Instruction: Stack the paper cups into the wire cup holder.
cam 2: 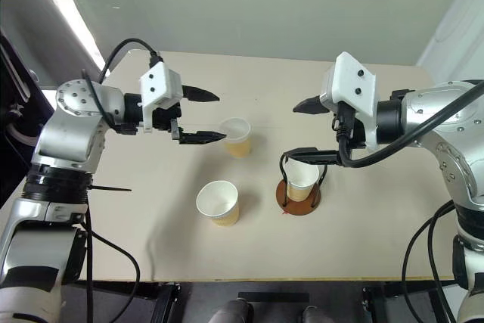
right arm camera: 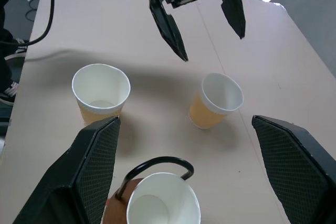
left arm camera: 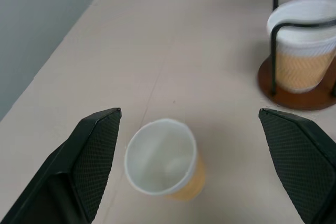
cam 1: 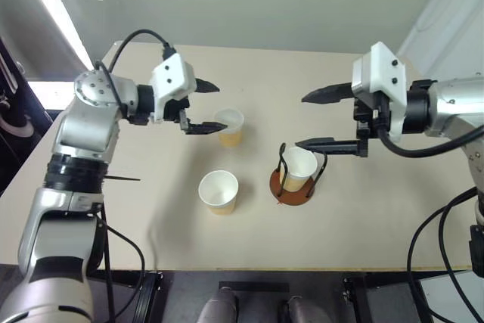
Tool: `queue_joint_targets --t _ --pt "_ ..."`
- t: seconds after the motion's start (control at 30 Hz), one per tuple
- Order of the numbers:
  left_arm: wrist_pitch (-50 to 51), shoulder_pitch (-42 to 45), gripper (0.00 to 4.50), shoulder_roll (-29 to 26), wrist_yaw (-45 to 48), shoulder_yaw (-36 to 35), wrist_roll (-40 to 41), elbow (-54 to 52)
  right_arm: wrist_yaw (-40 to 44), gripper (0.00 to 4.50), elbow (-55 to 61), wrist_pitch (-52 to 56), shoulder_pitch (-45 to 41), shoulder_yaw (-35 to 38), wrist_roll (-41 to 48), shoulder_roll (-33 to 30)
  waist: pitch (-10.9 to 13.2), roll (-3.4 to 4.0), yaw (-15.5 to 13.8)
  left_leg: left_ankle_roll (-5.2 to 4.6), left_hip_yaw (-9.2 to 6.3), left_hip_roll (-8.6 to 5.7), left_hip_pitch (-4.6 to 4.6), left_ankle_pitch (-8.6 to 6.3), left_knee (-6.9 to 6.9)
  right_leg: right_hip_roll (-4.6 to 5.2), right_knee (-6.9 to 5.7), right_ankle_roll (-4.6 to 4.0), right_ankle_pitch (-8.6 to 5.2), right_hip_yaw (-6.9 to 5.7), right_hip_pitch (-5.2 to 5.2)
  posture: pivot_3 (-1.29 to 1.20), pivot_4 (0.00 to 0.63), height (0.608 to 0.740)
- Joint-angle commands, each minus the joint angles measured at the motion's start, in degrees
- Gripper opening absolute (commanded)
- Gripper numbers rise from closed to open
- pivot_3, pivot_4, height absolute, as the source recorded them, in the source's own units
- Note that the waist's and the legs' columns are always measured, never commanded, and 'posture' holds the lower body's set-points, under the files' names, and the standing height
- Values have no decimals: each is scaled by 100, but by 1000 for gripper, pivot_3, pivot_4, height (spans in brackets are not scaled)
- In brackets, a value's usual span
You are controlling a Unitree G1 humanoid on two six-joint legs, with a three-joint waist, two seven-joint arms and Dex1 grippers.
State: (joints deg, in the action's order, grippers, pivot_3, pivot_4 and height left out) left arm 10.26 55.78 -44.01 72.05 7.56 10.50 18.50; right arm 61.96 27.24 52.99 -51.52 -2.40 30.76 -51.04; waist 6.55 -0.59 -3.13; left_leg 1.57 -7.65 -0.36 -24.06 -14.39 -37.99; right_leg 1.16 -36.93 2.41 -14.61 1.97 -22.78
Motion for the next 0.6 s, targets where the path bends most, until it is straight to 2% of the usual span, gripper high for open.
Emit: queue_joint_targets --t 0.03,0.4,0.6 --pt "-260 289 4500 114 1 106 -254 198 -32 4081 73 0 -29 278 196 -137 0 0 0 0 0 0 -2 0 0 0 0 0 0 0 -1 0 150 740" --pt "-1517 585 4500 448 -275 961 -1623 1194 28 4081 -53 -61 -30 322 472 -417 0 0 -14 0 0 0 -13 0 0 0 0 0 0 2 -13 0 150 740" --pt "-1862 788 4500 734 -433 1048 -1886 1668 29 4081 -96 -124 -39 300 479 -483 0 0 -16 0 1 0 -37 0 -3 1 -6 0 0 2 -41 0 150 740"
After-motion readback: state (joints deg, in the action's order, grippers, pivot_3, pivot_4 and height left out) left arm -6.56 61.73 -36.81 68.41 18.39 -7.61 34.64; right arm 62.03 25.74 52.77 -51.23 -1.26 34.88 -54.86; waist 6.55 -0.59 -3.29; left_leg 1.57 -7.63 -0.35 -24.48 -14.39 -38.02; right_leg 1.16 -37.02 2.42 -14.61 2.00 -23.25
